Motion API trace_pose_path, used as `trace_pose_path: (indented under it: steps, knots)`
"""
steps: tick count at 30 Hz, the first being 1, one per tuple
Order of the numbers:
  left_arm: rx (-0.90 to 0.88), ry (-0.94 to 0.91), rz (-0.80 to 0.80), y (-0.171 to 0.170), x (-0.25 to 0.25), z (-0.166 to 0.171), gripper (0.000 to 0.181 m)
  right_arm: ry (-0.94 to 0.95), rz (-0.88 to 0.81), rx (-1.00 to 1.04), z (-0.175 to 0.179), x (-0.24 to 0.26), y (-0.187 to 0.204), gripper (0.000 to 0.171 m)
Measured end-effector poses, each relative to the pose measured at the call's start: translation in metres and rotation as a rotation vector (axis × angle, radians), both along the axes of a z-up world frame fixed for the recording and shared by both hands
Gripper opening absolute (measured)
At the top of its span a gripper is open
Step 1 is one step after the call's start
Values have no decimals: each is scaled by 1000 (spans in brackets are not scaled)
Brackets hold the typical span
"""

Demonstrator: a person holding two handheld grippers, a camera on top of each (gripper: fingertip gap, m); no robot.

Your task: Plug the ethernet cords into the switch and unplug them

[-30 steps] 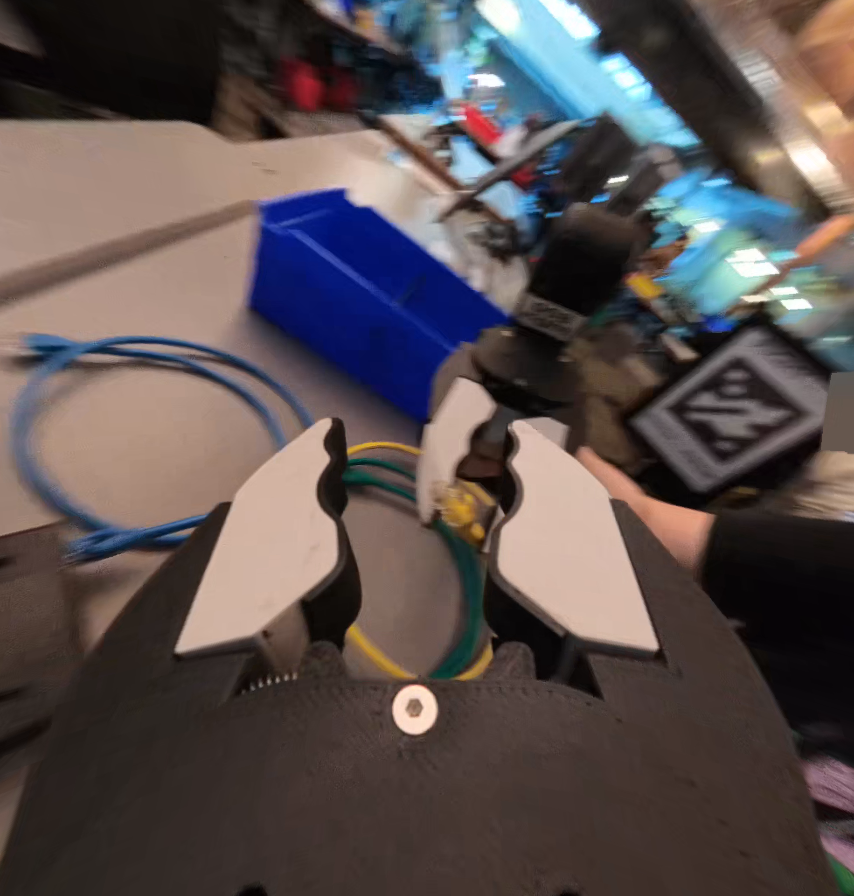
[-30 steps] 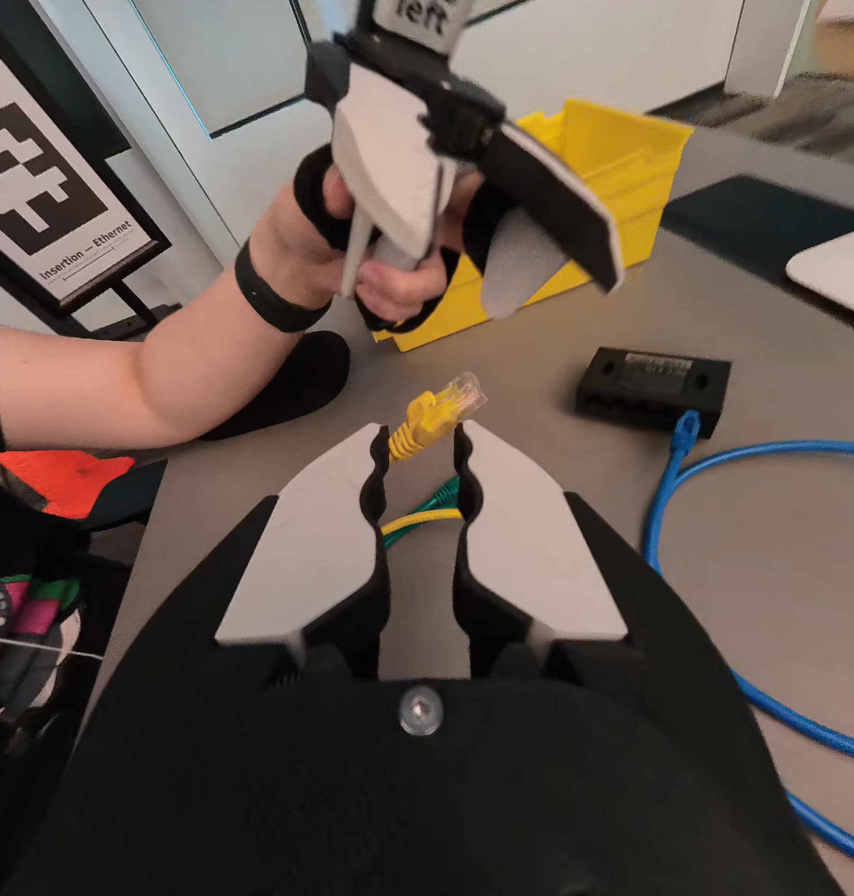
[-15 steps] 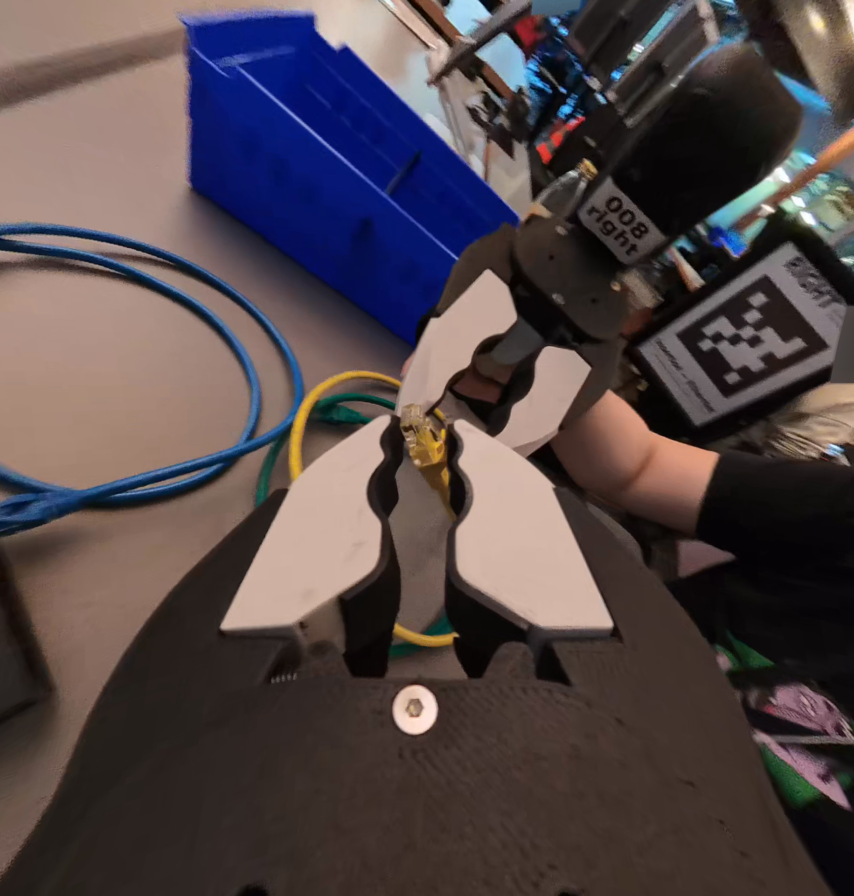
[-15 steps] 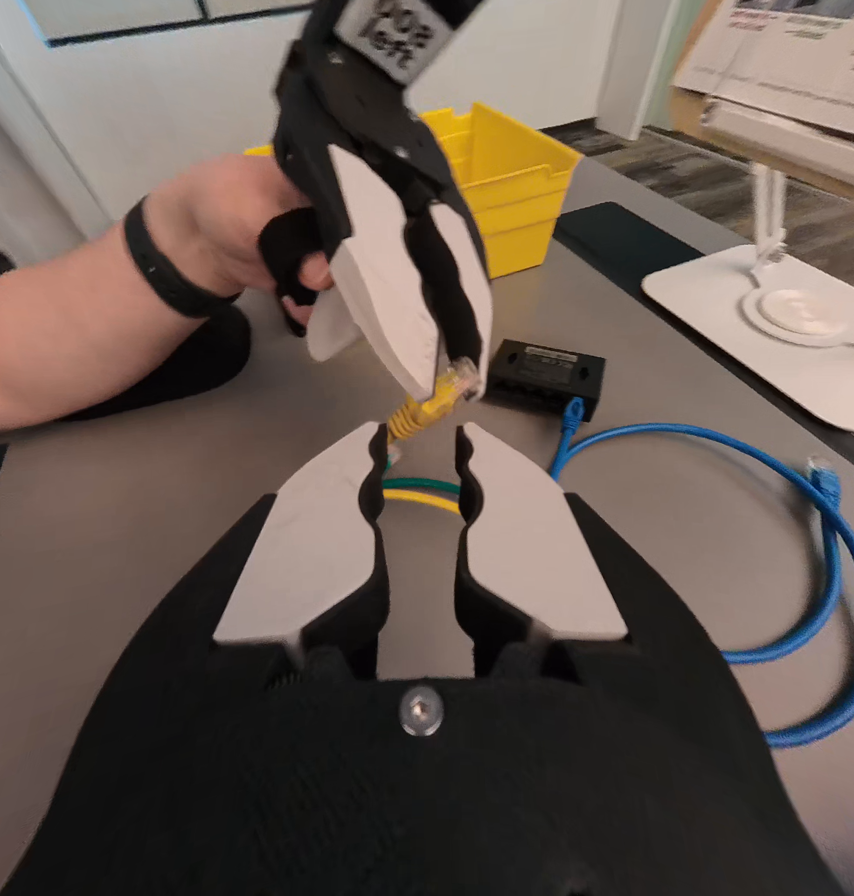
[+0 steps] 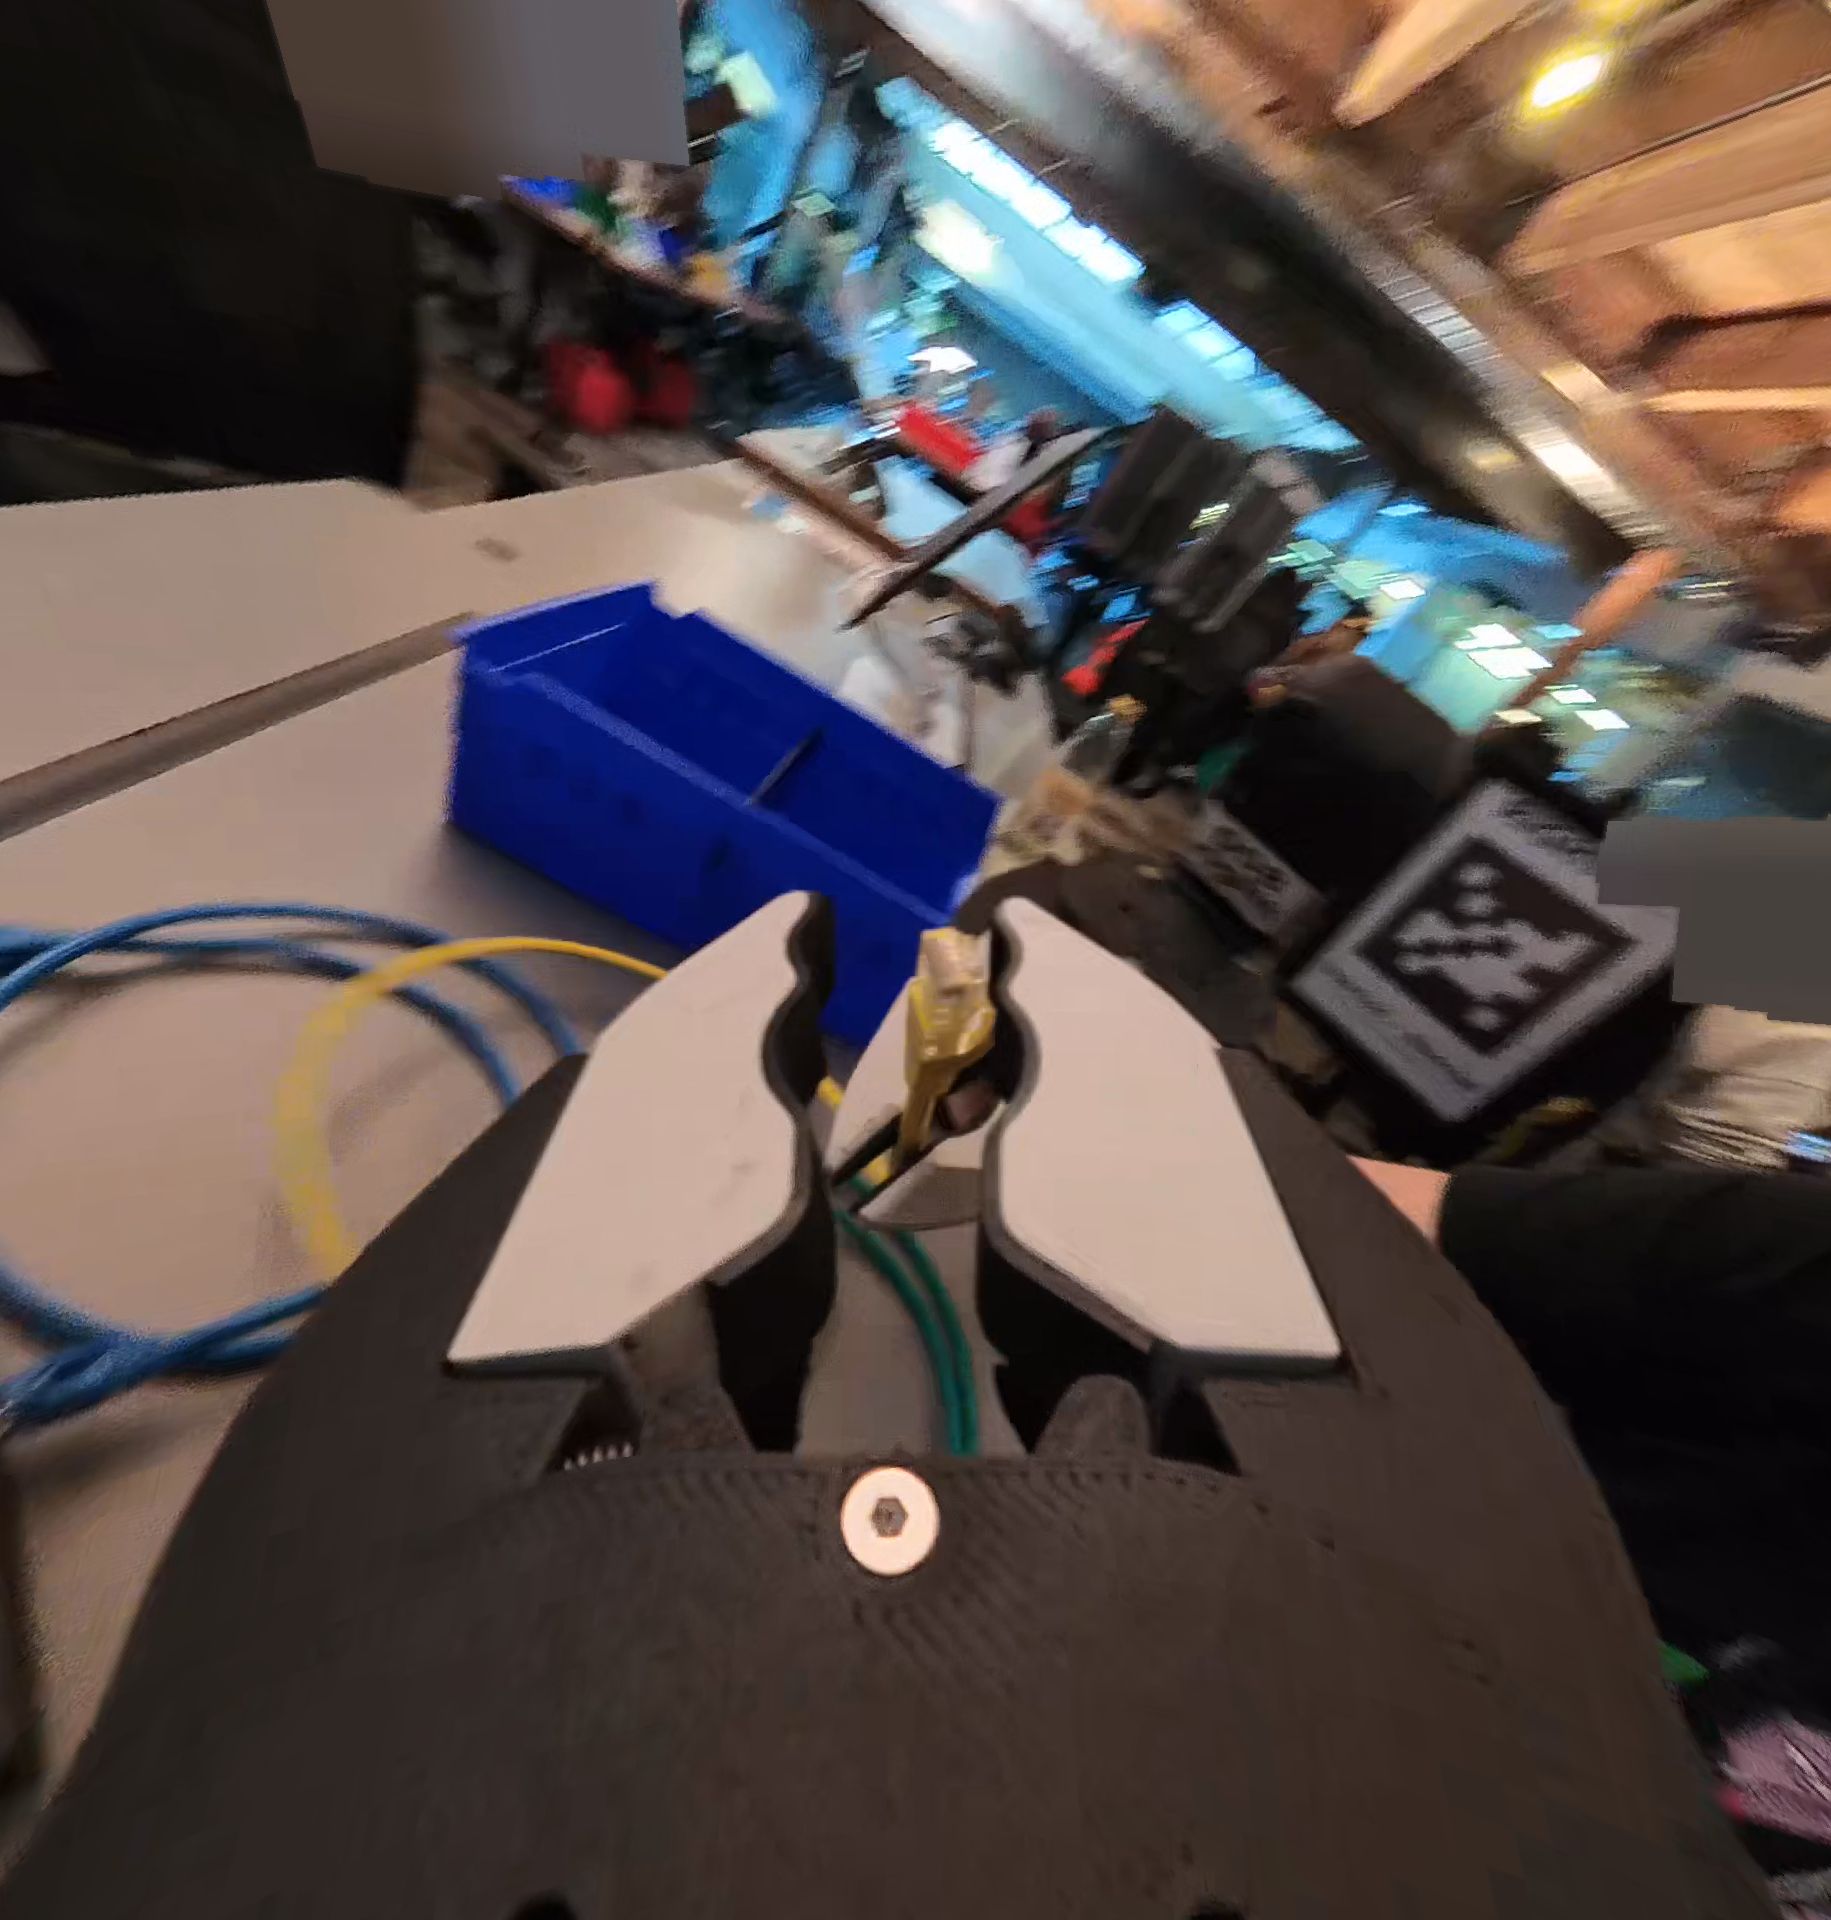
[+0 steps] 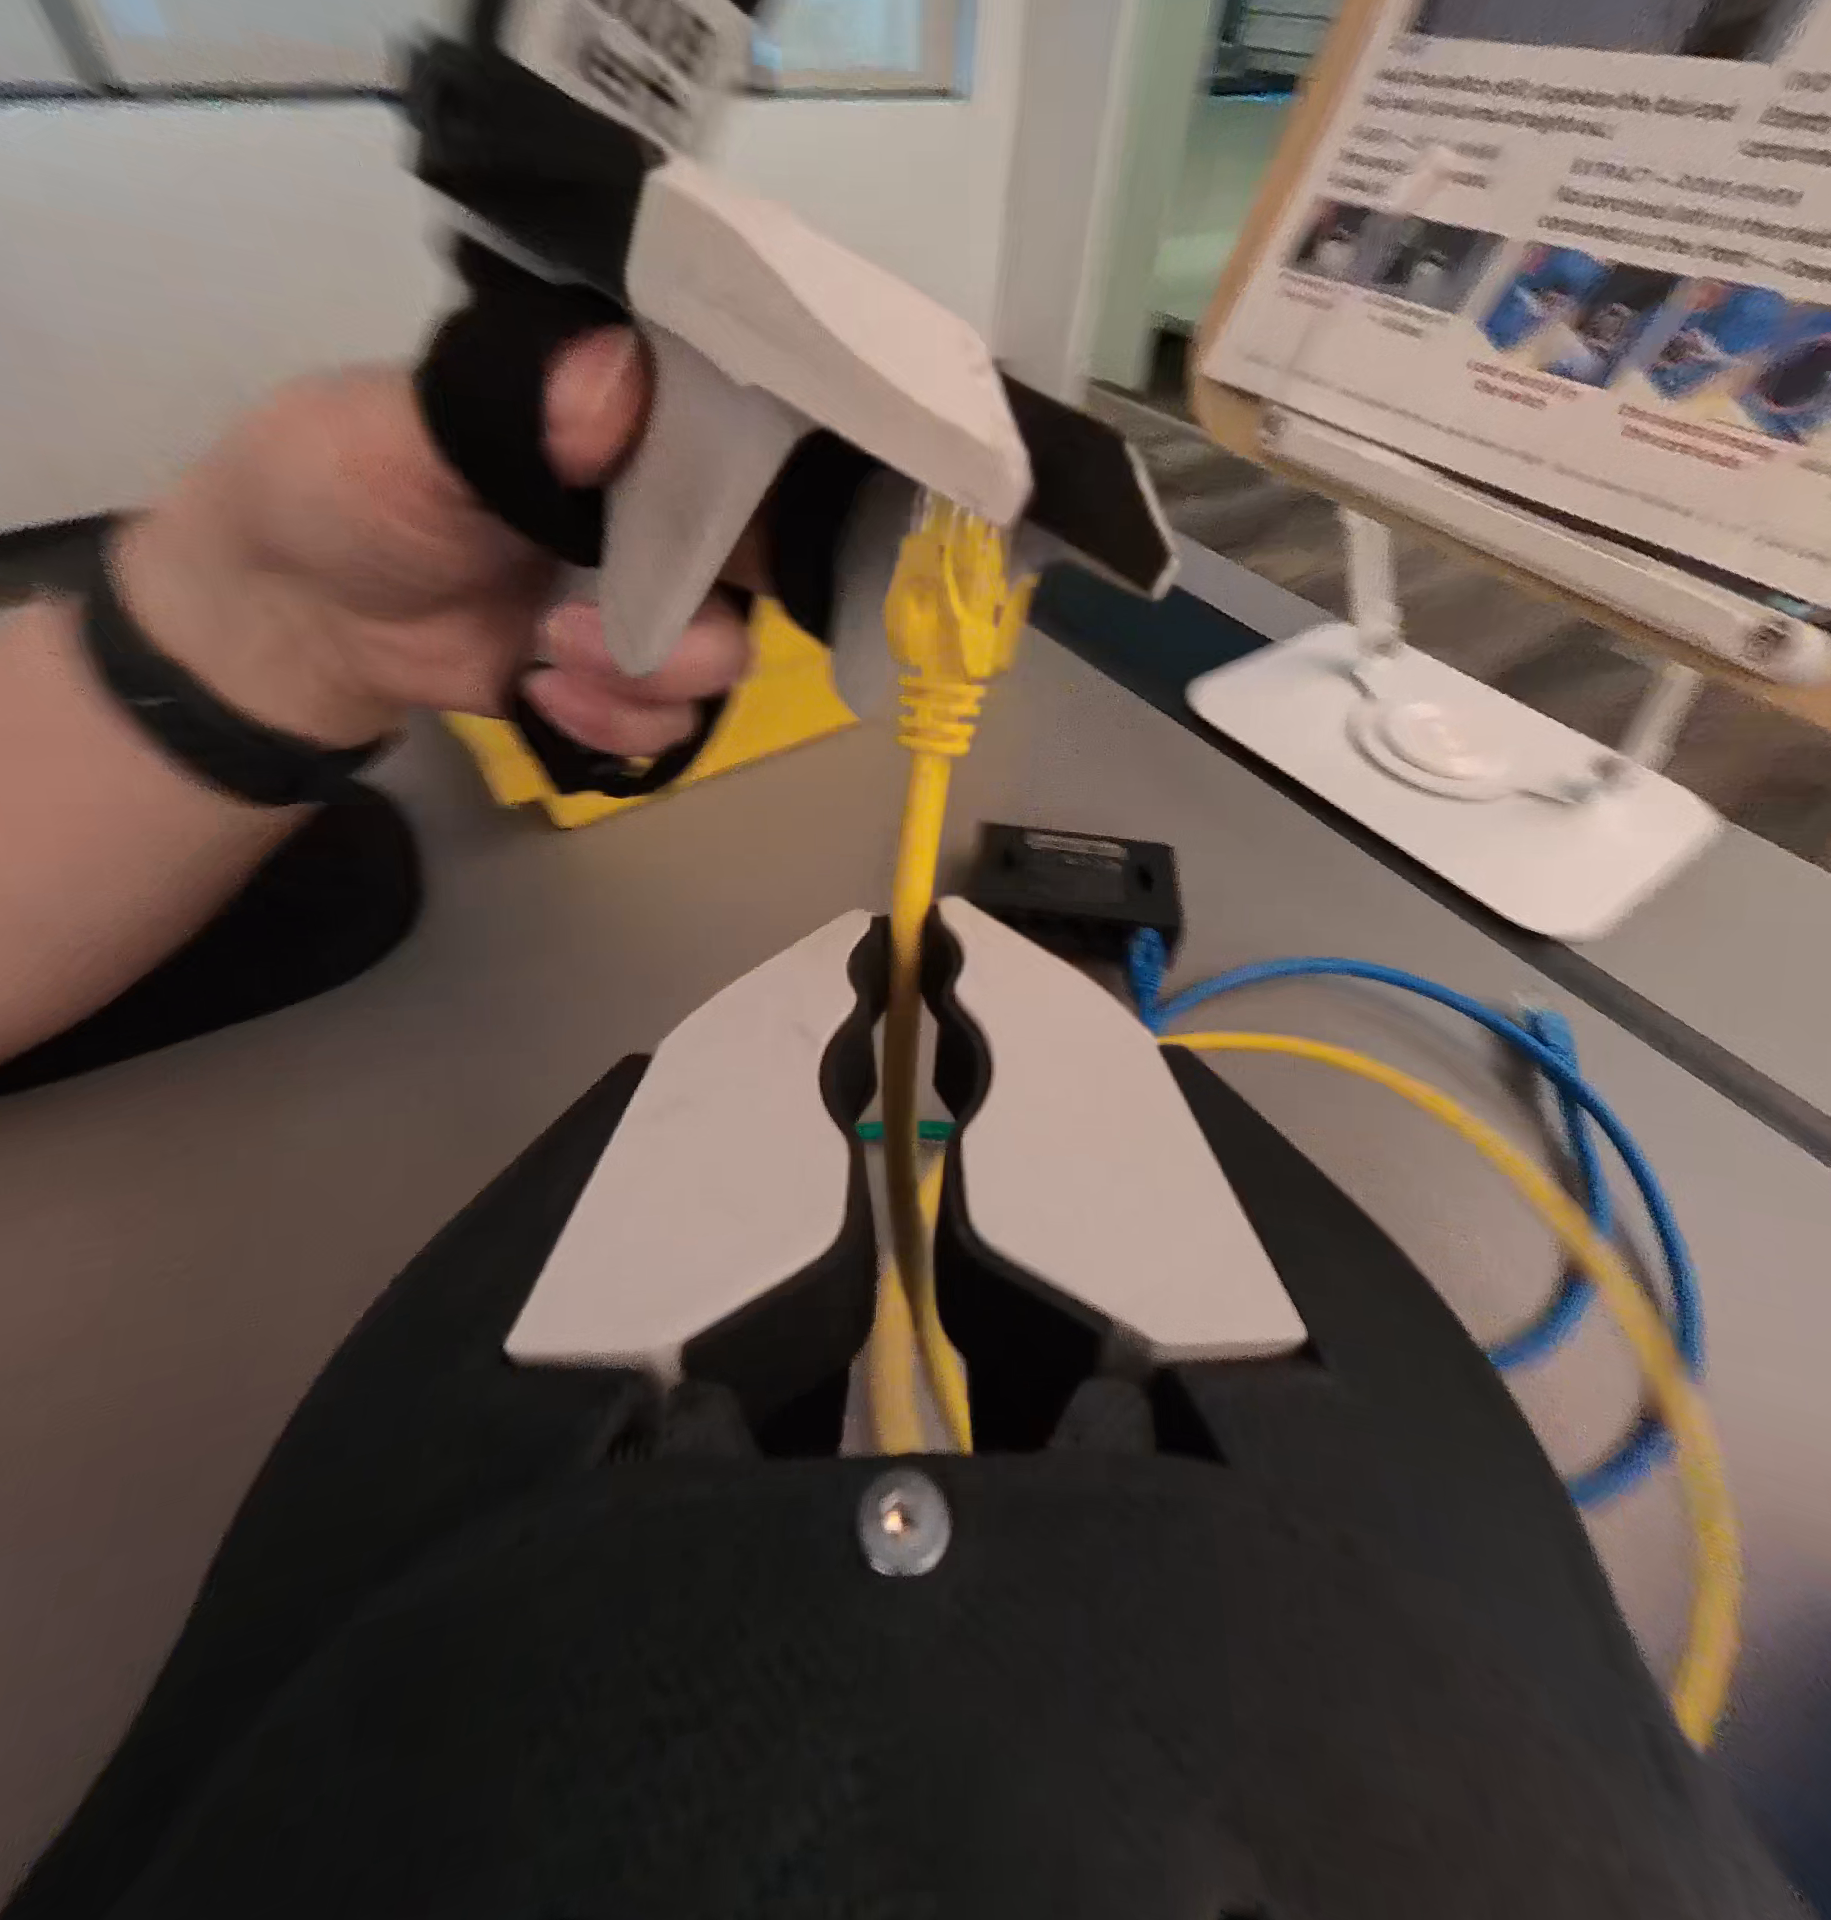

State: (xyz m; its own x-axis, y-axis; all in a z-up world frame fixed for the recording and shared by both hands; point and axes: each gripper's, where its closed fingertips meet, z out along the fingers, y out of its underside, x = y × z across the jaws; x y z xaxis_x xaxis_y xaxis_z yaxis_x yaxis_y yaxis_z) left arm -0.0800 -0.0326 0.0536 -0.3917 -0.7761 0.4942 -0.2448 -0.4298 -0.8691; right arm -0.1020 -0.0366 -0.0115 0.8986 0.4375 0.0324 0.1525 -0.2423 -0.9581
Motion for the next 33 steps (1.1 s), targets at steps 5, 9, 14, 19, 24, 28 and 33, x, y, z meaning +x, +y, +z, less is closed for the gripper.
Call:
trace_pose_path:
  steps: [5, 9, 14, 19, 24, 28, 33]
  knots:
    - [49, -38, -248, -23, -15, -10, 35, 122, 169, -76, 9, 1, -18, 6]
    - [113, -68, -275, -36, -11, -14, 27, 108, 262, -168, 0, -4, -30, 6]
    - [172, -59, -273, -40, -13, -15, 15, 137, 300, -184, 0, -5, -34, 6]
    - [210, -82, -211, -37, -7, -11, 15, 137, 284, -161, 2, 2, -32, 7]
    - [71, -157, 62, -3, -1, 23, 15, 17, 36, 606, 90, 23, -45, 10]
    - [19, -214, 102, -1, -7, 39, 15, 137, 287, 740, 95, -54, -72, 7]
    - [27, -264, 21, -27, -15, 58, 15, 489, 180, 479, 45, -51, -18, 34]
